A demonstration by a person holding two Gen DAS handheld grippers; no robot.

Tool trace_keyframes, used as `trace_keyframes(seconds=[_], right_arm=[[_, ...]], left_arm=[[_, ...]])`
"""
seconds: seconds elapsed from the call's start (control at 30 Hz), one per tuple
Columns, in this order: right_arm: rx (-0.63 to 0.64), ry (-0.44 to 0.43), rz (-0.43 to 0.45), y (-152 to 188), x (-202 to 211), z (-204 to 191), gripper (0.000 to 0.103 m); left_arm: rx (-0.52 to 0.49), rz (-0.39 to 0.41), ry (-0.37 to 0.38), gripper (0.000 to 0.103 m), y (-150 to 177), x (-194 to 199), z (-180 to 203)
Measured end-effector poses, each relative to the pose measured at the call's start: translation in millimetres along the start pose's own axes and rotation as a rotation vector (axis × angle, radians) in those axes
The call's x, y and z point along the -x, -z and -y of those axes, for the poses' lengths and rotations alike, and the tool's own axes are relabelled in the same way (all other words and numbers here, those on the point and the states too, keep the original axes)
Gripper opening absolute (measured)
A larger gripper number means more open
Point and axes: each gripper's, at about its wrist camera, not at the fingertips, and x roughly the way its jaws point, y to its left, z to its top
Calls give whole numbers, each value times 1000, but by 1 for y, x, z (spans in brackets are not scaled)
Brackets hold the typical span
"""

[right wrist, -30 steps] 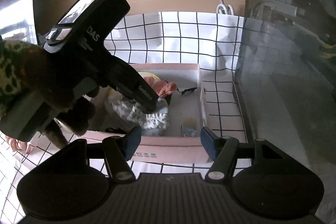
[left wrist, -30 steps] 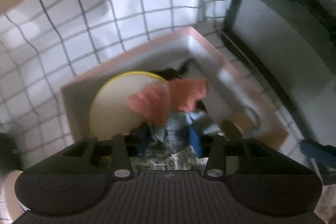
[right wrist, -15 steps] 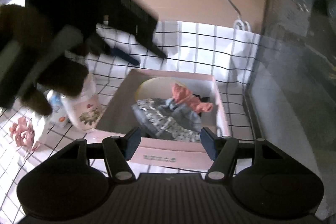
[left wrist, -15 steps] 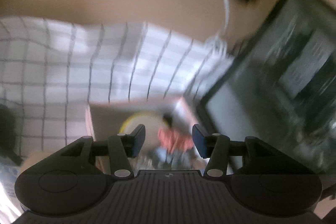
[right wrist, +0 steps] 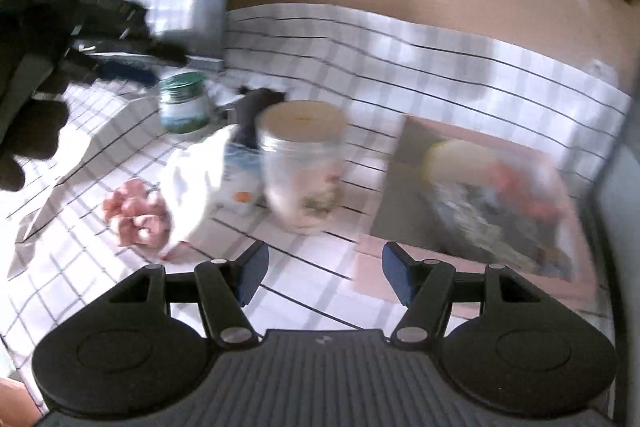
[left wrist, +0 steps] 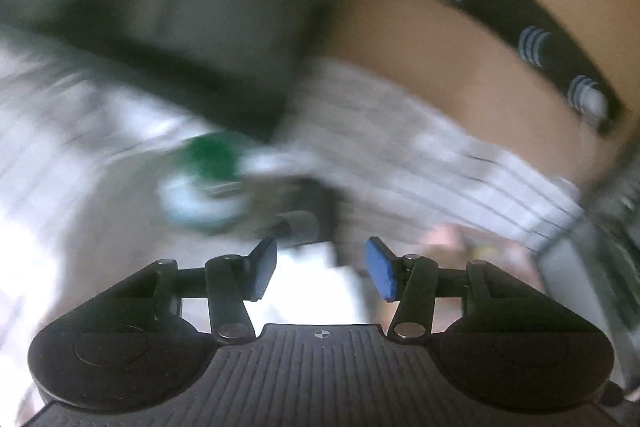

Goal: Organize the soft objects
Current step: 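Move the left tool to the pink scrunchie and close on it, then close the right tool on the white glove while the left holds the scrunchie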

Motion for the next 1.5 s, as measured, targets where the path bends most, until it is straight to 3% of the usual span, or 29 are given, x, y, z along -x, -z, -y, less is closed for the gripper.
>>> trace_keyframes(seconds=[0.07, 0.17, 0.3, 0.53, 0.9, 1.13, 1.27, 1.33, 1.5], right_arm=[[27, -27, -7, -4, -5, -13, 63], [76, -57, -21, -6, -12, -31, 63], [123, -72, -38, -3, -15, -46, 63], [108, -65, -87, 7, -19, -45, 64], [44, -24, -109, 17, -16, -25, 64], [20, -22, -118, 20, -17, -20, 64], [33, -29, -111, 20, -17, -23, 64], [36, -30, -110, 20, -17, -23, 64], [41, -31, -109, 18, -19, -25, 64]], left_arm=[[58, -33, -52, 54, 7, 5, -27], [92, -88, -44, 54, 24, 4, -44], [74, -178, -43, 54, 55, -6, -37], [74, -197, -139, 54, 78, -24, -31], [-185, -231, -186, 55, 87, -50, 8], [-218, -244, -195, 55, 89, -52, 10], [-234, -219, -218, 39, 93, -48, 10], [-204, -213, -203, 21, 92, -45, 5], [-129, -180, -156, 18, 94, -32, -9]])
